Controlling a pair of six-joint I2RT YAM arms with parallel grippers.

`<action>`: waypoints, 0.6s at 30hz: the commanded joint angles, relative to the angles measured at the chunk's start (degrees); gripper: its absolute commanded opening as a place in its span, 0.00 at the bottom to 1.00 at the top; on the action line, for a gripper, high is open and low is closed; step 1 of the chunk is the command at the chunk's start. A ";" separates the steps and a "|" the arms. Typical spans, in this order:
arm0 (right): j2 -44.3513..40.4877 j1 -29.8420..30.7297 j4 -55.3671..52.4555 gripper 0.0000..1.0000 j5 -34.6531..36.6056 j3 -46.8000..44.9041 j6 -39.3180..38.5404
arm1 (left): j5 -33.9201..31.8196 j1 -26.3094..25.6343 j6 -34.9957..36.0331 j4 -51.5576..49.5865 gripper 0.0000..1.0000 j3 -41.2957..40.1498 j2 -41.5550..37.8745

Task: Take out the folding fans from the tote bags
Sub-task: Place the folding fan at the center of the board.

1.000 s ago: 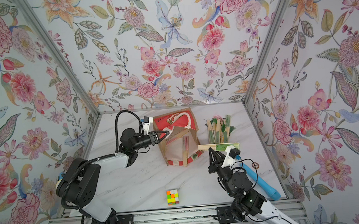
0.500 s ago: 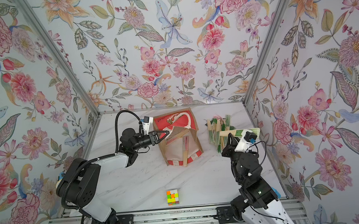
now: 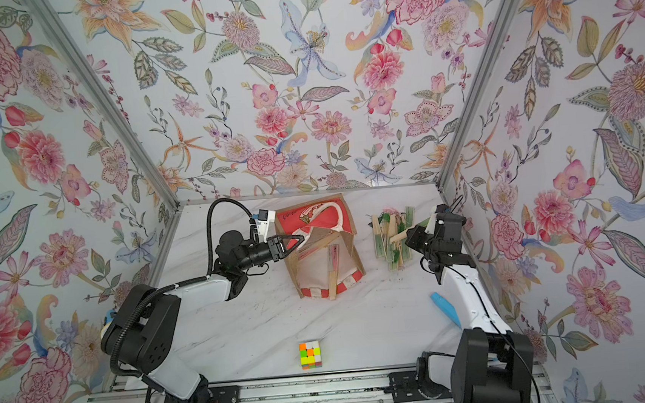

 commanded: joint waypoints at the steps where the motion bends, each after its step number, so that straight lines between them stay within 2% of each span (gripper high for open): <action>1: 6.02 -0.03 8.23 0.06 -7.98 2.24 3.71 | 0.56 -0.01 -0.71 0.51 0.00 0.39 -0.50; 7: 17.08 -0.18 14.95 0.07 -11.52 3.65 8.25 | 0.51 0.03 -0.47 0.20 0.00 0.30 -0.69; 15: 23.50 -0.34 14.04 0.12 -11.38 4.89 8.94 | 0.73 0.13 -0.17 -0.09 0.00 0.57 -0.86; 18: 25.38 -0.34 14.03 0.19 -11.91 4.96 9.30 | 0.71 0.14 -0.18 -0.08 0.00 0.50 -0.73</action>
